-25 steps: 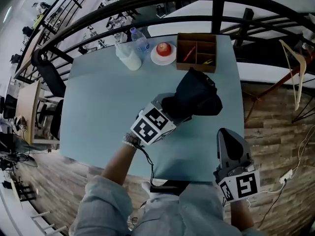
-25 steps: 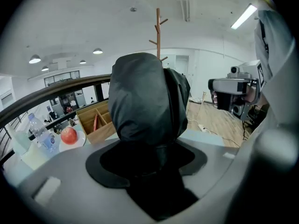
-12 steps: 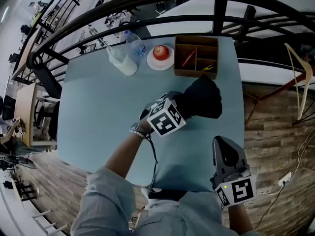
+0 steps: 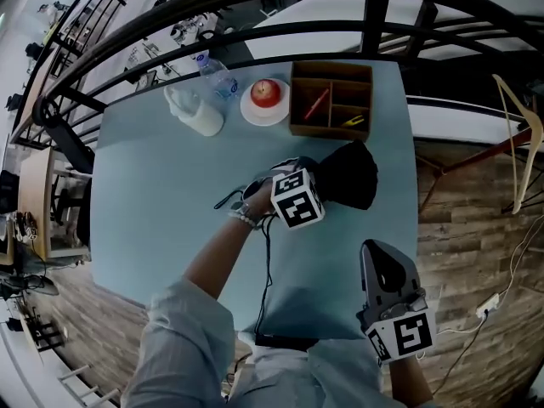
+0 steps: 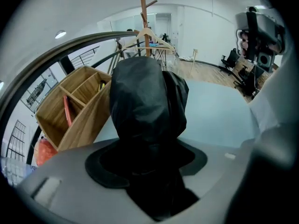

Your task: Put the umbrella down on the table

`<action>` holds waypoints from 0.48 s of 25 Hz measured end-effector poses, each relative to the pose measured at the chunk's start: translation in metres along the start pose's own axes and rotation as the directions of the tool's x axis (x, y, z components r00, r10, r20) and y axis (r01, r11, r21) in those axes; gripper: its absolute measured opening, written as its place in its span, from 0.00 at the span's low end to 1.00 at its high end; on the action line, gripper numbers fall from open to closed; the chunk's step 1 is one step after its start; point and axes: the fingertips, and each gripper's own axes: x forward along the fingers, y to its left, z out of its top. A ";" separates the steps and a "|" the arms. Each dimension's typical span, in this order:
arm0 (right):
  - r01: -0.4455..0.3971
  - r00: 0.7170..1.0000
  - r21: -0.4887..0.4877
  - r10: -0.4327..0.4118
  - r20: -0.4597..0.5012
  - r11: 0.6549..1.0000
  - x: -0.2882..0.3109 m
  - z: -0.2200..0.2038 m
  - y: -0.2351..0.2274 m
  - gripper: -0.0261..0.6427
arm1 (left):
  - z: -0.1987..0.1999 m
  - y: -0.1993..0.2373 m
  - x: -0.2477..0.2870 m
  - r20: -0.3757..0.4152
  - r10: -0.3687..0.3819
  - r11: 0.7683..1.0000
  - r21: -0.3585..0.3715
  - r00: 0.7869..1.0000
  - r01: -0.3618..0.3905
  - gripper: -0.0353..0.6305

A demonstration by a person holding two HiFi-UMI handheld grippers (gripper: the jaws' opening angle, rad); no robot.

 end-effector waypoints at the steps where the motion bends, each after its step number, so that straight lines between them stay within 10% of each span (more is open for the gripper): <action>1: 0.002 1.000 0.001 -0.002 -0.003 1.000 0.001 -0.001 -0.002 0.04 | -0.003 0.000 0.005 -0.019 -0.008 1.000 0.008 1.000 0.009 0.45; 12: -0.028 0.999 0.028 0.029 -0.032 0.999 0.019 -0.009 -0.004 0.04 | -0.005 -0.002 0.023 -0.032 -0.122 0.993 0.006 0.992 0.122 0.45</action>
